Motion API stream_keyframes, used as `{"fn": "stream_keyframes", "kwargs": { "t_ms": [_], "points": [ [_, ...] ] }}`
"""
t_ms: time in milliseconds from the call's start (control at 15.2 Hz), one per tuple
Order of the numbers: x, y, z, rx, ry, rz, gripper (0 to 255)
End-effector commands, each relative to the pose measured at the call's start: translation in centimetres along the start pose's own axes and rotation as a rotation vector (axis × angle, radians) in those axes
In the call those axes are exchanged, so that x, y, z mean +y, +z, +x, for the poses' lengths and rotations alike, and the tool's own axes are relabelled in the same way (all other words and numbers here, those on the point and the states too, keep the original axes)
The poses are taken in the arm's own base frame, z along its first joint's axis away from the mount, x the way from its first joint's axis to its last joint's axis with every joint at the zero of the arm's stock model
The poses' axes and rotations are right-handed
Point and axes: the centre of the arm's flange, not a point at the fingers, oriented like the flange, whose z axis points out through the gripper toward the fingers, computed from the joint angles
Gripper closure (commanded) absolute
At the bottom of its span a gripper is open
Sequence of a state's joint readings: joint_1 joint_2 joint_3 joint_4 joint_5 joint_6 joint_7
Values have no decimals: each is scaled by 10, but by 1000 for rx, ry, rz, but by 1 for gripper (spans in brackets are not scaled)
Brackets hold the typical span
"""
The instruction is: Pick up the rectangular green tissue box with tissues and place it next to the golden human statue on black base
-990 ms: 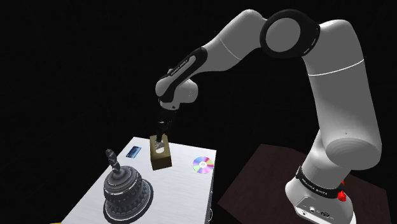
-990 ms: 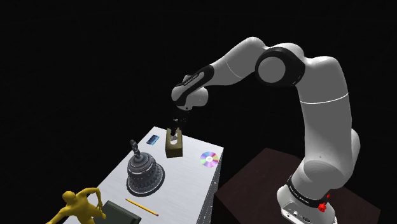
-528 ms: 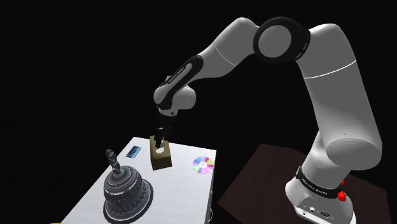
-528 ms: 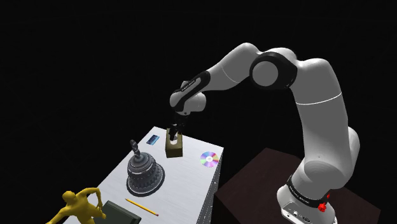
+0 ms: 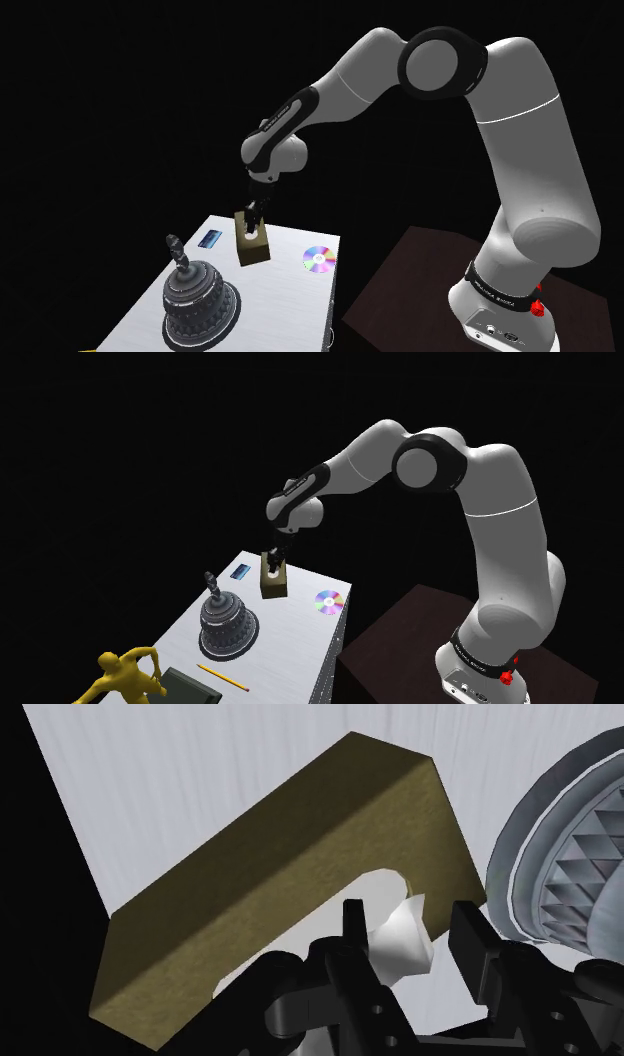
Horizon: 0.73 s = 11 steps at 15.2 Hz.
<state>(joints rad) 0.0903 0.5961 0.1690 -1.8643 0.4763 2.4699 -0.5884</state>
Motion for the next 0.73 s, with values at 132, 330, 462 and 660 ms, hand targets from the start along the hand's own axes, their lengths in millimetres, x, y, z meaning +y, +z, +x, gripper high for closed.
{"fn": "stream_keyframes", "kwargs": {
  "t_ms": [132, 330, 462, 660],
  "points": [
    [2, 1, -1, -2, 2, -1, 255],
    [2, 1, -1, -2, 2, -1, 255],
    [2, 1, -1, -2, 2, -1, 255],
    [-4, -14, 1, -2, 2, -1, 255]
  ]
}}
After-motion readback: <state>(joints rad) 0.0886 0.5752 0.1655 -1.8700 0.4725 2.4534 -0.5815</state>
